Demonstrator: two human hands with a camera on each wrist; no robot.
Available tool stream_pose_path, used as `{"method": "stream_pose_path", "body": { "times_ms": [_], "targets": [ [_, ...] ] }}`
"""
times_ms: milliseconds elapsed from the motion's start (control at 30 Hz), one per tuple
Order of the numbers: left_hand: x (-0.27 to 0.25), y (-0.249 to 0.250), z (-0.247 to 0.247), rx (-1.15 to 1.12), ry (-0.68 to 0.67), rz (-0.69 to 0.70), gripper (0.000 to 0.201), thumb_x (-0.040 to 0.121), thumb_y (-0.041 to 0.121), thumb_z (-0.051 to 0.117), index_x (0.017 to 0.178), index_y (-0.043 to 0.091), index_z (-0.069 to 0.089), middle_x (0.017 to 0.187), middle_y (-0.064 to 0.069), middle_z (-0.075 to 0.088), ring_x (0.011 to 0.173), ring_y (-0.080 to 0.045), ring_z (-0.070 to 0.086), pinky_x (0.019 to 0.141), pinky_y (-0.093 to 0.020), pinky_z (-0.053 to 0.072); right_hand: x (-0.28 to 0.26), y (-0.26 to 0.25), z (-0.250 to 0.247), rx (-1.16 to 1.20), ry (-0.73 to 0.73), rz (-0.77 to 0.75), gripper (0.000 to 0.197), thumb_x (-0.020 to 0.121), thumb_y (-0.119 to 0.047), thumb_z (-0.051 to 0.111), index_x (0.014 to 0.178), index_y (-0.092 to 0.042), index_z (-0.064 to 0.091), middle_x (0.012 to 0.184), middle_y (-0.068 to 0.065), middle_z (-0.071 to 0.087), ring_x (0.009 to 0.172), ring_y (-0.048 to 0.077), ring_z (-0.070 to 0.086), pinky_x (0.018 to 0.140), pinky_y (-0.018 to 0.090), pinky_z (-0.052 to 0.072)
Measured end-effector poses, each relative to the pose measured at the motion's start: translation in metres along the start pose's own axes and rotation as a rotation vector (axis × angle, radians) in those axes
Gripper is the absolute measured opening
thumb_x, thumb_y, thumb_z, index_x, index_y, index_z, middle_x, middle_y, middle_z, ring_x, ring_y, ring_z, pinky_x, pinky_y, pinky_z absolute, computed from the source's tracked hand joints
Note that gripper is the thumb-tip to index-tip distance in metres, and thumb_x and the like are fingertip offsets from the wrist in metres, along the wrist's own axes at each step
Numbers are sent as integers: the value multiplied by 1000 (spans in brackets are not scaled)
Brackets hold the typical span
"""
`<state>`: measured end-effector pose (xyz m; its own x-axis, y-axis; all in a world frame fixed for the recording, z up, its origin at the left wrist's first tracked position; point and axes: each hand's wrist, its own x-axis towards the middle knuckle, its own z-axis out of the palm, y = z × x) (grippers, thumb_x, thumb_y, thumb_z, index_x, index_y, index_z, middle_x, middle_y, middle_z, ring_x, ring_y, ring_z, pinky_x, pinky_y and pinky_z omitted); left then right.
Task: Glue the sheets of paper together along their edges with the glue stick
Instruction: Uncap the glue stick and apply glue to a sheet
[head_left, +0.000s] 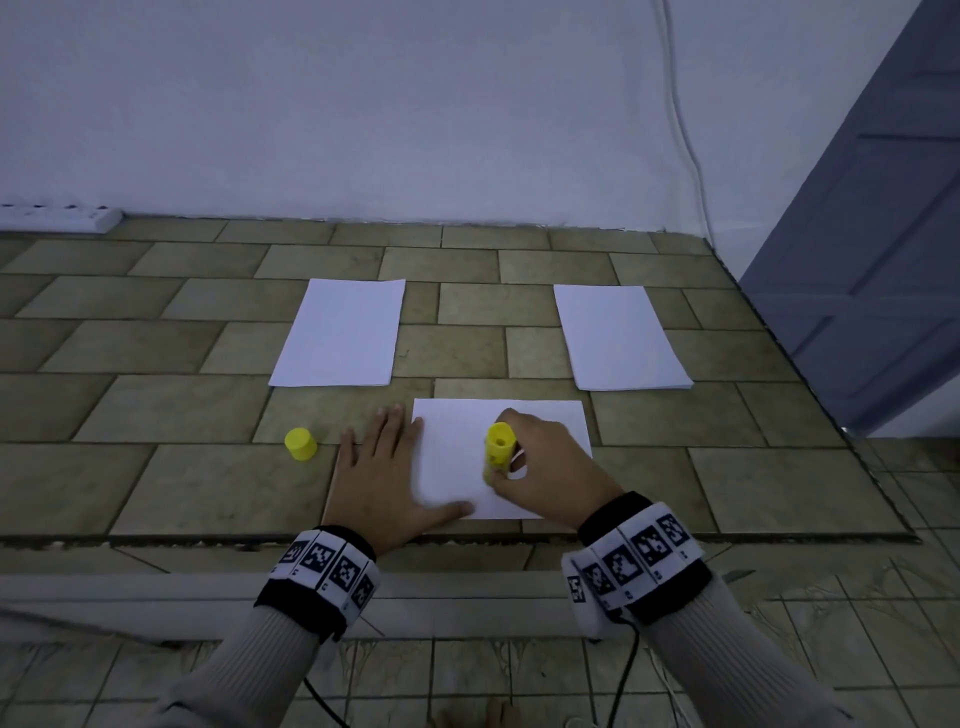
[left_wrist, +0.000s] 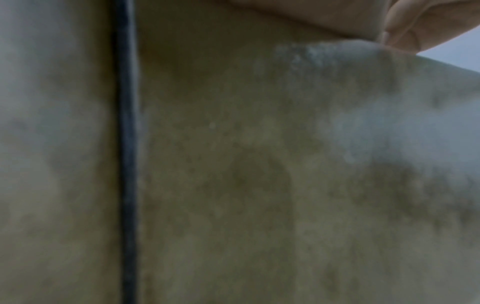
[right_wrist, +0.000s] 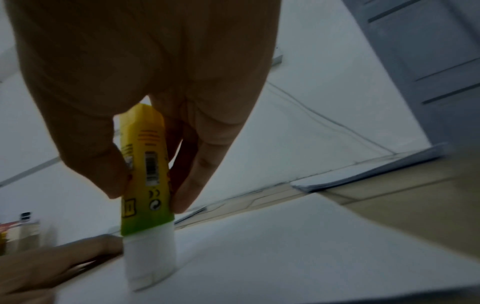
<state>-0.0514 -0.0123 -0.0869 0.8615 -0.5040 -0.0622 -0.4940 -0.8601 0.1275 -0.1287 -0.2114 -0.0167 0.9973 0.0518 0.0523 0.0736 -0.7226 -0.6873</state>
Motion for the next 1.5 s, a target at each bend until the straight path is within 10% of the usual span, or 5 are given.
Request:
{"method": "stream_pose_path", "body": {
  "times_ms": [600, 800, 1233, 1367, 1500],
  "targets": [
    [0, 2, 1, 28, -6, -6, 140, 48, 103, -6, 156, 15, 6, 164, -7, 0, 151, -23, -4, 120, -52, -1, -54, 65, -61, 9, 118, 101, 17, 67, -22, 71, 75, -20, 57, 71, -3, 63, 67, 18, 61, 65, 46, 53],
    [-1, 2, 1, 20, -4, -8, 139, 47, 103, -3, 155, 15, 1, 164, -5, -2, 150, -22, -6, 120, -51, -2, -37, 39, -53, 83, 200, -34, 19, 75, -11, 75, 84, -14, 59, 75, -4, 65, 68, 10, 64, 65, 27, 55],
    [2, 1, 5, -52, 44, 29, 131, 55, 101, 4, 154, 16, 21, 163, -7, 12, 151, -22, 4, 119, -55, 1, 31, -25, 27, 87, -103, -148, 26, 79, -15, 73, 98, -10, 56, 89, 5, 64, 82, 20, 61, 77, 42, 52],
    [1, -5, 9, -77, 64, 91, 133, 58, 98, -8, 150, 13, 36, 161, -10, 18, 150, -27, 11, 118, -58, 7, 32, -28, 32, 29, -162, -182, 30, 77, -14, 74, 102, -7, 57, 95, 8, 64, 85, 22, 57, 72, 30, 44],
    [1, -1, 5, -63, 54, 65, 132, 56, 101, 2, 155, 15, 22, 163, -7, 9, 151, -23, 3, 119, -55, 1, 38, -28, 32, -22, -148, -185, 33, 80, -16, 71, 108, -7, 56, 101, 9, 63, 89, 22, 57, 77, 33, 46]
  ]
}}
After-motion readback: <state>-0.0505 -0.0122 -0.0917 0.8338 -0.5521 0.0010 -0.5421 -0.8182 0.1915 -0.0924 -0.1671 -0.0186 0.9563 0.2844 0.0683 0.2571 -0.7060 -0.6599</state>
